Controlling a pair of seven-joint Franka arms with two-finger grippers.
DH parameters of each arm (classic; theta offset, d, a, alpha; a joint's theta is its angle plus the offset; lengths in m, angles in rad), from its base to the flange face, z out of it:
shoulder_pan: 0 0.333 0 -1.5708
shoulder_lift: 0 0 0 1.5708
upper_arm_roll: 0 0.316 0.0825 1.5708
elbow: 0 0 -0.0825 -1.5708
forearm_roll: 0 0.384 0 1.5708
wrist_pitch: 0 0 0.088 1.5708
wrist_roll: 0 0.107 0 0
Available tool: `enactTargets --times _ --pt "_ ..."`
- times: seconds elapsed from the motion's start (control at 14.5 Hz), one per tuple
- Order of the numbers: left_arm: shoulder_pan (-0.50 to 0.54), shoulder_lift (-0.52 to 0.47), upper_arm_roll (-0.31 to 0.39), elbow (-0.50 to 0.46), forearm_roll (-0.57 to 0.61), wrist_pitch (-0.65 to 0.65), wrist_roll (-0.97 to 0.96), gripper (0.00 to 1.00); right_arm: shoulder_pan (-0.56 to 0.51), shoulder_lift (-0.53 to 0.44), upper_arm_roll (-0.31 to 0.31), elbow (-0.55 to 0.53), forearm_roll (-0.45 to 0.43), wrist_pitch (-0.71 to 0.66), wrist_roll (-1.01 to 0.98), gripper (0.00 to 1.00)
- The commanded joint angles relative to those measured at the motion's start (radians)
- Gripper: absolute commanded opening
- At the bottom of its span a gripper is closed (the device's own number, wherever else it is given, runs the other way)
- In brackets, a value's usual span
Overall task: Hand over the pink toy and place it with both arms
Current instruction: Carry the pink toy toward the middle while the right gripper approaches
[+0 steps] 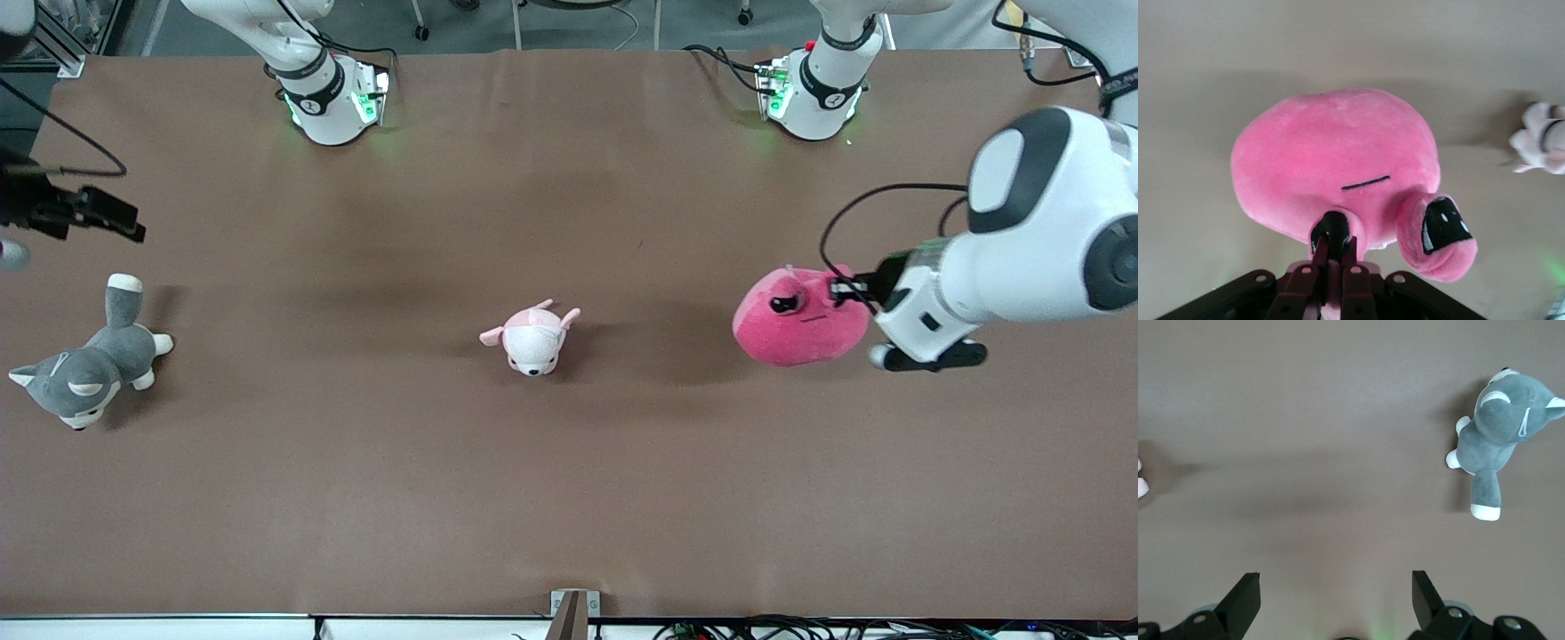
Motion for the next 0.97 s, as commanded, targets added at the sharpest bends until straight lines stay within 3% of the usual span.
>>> enactTargets --times 0.0,0.21,0.48,0.62,0.9 --pt "-0.005 0.002 -0.130 0.088 -0.008 -0.019 -0.201 0.00 -0.007 0.057 0.010 0.027 -0.016 -0.001 0.005 1.00" --pt "-0.057 0.010 -0.209 0.122 -0.008 0.046 -0.358 0.00 0.020 0.056 0.021 0.028 -0.001 -0.011 0.257 1.00" --pt "-0.212 0.021 -0.207 0.124 -0.006 0.190 -0.504 0.00 0.172 0.057 0.021 0.033 0.140 -0.004 0.766 1.00" --pt "-0.285 0.050 -0.201 0.139 -0.006 0.273 -0.598 0.00 0.235 0.056 0.019 0.033 0.189 0.002 0.905 1.00" --pt "-0.371 0.071 -0.198 0.154 -0.006 0.389 -0.644 0.00 0.373 0.056 0.019 0.030 0.204 0.061 1.185 1.00"
